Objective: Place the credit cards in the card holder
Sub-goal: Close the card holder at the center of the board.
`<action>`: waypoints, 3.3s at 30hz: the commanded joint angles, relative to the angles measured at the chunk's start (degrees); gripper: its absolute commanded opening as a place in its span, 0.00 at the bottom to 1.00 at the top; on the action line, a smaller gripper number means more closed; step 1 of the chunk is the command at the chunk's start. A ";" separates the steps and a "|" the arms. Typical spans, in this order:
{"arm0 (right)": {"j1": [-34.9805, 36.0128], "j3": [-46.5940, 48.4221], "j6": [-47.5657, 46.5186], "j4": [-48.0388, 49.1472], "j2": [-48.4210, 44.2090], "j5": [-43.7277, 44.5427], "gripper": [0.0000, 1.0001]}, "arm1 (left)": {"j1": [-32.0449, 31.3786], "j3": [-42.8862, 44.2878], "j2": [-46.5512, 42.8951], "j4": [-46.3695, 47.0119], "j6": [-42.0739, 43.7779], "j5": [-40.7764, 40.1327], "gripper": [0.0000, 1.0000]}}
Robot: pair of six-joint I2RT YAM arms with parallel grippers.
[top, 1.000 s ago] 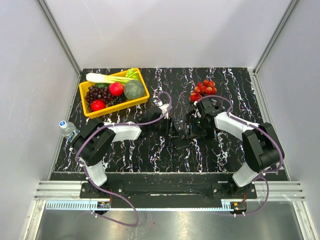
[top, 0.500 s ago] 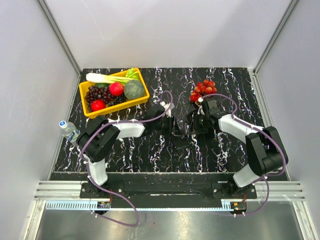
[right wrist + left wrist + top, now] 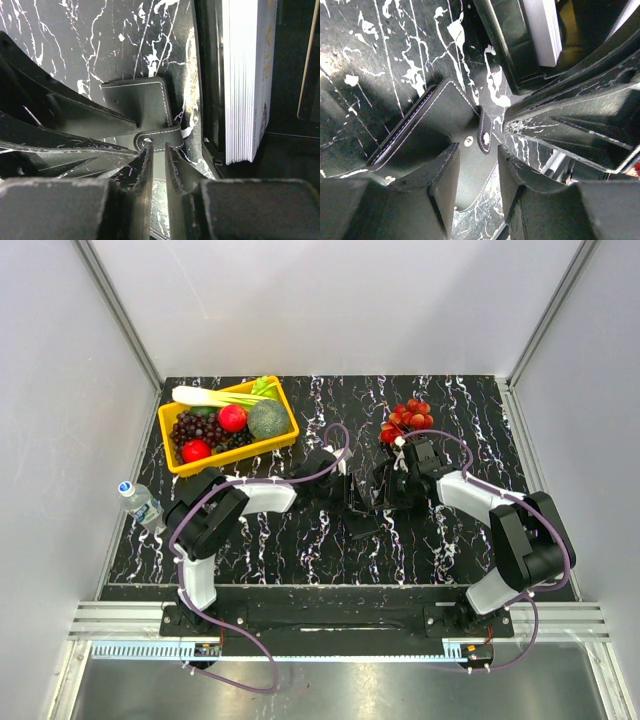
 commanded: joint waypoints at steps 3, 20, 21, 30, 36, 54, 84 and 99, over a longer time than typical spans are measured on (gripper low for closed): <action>-0.08 -0.80 -0.07 2.04 0.22 -1.42 0.20 | -0.39 3.20 1.62 1.60 -1.61 -1.51 0.36; -0.16 -1.16 -0.08 2.21 -0.57 -2.38 0.21 | -0.92 3.99 1.62 0.10 -1.17 -2.38 0.17; -0.16 -1.16 -0.07 2.13 -0.57 -2.38 0.21 | -0.92 4.08 1.45 0.02 -1.08 -2.47 0.17; -0.08 -0.98 -0.07 2.21 -0.22 -3.17 0.21 | -1.27 3.90 0.57 -1.04 -0.56 -3.35 0.16; -0.16 -0.81 -0.16 2.13 0.05 -3.61 0.21 | -1.53 4.08 0.30 -2.53 -0.12 -4.14 0.19; -0.16 -0.45 0.01 2.65 2.16 -5.99 0.17 | -1.62 4.96 -0.14 -4.29 0.50 -5.55 0.10; 1.33 2.27 1.33 2.83 4.27 -6.60 0.11 | -1.71 6.63 1.97 -8.51 1.99 -4.84 0.00; 3.18 2.62 3.00 4.23 7.17 -3.00 0.06 | -1.62 3.64 2.76 -6.49 0.76 -4.41 0.00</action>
